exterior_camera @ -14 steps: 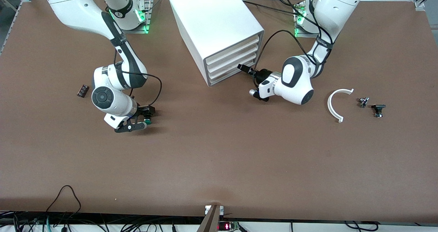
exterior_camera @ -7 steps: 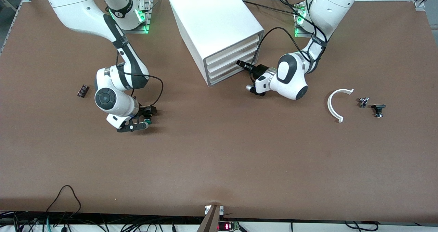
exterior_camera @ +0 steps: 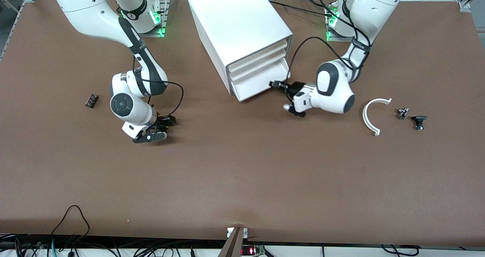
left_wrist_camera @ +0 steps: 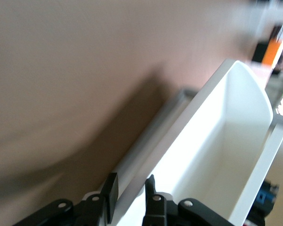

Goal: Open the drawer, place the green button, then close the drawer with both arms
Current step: 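Grasp the green button with the right gripper while the left gripper pulls the drawer open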

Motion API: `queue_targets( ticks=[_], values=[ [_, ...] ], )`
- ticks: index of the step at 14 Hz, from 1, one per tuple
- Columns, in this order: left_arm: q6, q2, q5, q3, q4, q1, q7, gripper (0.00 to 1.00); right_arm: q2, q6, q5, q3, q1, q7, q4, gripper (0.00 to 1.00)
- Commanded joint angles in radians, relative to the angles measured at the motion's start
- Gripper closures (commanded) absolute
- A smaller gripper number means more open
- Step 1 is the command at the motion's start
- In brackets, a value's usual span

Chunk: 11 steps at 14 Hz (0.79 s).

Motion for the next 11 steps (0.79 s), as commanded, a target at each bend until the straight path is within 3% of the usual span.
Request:
queue_targets(
  ticks=[1, 3, 4, 5, 6, 8, 11],
  values=[
    [0.073, 0.024, -0.013, 0.047, 0.054, 0.006, -0.036, 1.0, -0.007, 0.013, 0.018, 0.009, 0.008, 0.019, -0.006, 0.29],
    [0.073, 0.019, -0.013, 0.053, 0.057, 0.017, -0.034, 1.0, -0.007, 0.01, 0.016, 0.009, 0.013, 0.007, 0.008, 0.54],
    [0.073, 0.016, -0.015, 0.052, 0.057, 0.023, -0.033, 0.84, -0.007, 0.008, 0.016, 0.009, 0.013, 0.003, 0.012, 0.62],
    [0.075, 0.016, -0.022, 0.052, 0.057, 0.028, -0.033, 0.31, -0.007, 0.008, 0.015, 0.011, 0.013, 0.0, 0.012, 0.69],
    [0.076, 0.008, -0.025, 0.052, 0.057, 0.035, -0.033, 0.0, -0.008, 0.008, 0.015, 0.011, 0.013, 0.0, 0.018, 0.75],
    [0.093, -0.01, -0.018, 0.052, 0.057, 0.042, -0.033, 0.0, -0.014, 0.007, 0.015, 0.014, 0.013, -0.002, 0.025, 0.82],
    [0.165, -0.071, 0.002, 0.053, 0.056, 0.04, -0.036, 0.0, -0.039, -0.013, 0.013, 0.015, 0.013, -0.005, 0.051, 0.85]
  ],
)
